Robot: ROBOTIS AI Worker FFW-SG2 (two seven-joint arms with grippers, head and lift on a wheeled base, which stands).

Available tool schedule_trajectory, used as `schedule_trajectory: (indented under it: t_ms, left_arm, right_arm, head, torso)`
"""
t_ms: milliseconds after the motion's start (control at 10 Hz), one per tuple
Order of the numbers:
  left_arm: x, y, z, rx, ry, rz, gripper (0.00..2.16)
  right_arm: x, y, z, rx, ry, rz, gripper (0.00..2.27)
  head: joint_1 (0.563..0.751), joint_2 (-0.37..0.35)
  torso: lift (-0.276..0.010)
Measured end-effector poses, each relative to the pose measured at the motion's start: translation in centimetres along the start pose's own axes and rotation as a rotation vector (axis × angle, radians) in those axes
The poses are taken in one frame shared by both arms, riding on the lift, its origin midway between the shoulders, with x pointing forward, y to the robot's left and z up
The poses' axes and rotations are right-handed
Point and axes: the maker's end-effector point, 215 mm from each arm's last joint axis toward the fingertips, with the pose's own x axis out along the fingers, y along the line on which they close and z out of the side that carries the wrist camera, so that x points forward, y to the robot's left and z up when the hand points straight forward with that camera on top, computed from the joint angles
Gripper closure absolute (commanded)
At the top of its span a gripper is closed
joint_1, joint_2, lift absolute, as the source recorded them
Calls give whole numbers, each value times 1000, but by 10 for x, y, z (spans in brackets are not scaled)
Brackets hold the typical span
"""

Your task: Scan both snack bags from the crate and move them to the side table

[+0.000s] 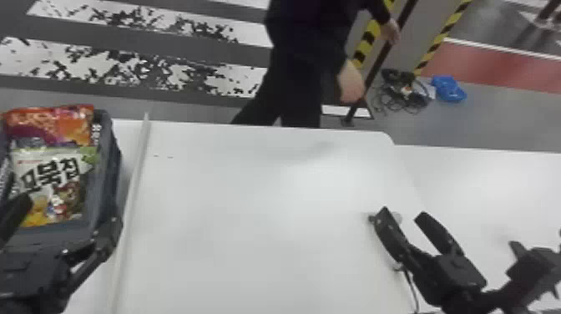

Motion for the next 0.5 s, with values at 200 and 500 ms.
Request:
schedule_trajectory:
  t_ms: [200, 500]
  left_arm:
    - [14, 17, -7, -14, 66, 28, 90]
    - [37, 28, -27, -21, 176, 59, 87]
  right_arm:
    - [-2, 5, 2, -3, -1, 8, 127]
    - [0, 8, 2, -11, 2, 14, 127]
  head:
    - [695, -184]
    - [695, -153]
  torso:
    - [-29]
    - [-29]
